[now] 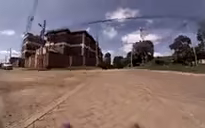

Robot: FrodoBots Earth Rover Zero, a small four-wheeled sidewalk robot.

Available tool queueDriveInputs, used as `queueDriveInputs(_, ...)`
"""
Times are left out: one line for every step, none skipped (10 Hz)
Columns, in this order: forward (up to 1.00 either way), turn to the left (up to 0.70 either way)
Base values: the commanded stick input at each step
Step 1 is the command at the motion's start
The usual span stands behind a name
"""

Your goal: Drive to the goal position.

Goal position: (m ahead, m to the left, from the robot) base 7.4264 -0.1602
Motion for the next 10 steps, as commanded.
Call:
queueDriveInputs(1.00,-0.37)
queueDriveInputs(1.00,-0.27)
queueDriveInputs(1.00,0.00)
queueDriveInputs(1.00,0.00)
queueDriveInputs(1.00,0.00)
queueDriveInputs(1.00,0.00)
queueDriveInputs(1.00,0.00)
queueDriveInputs(1.00,0.00)
queueDriveInputs(1.00,0.00)
queueDriveInputs(1.00,0.00)
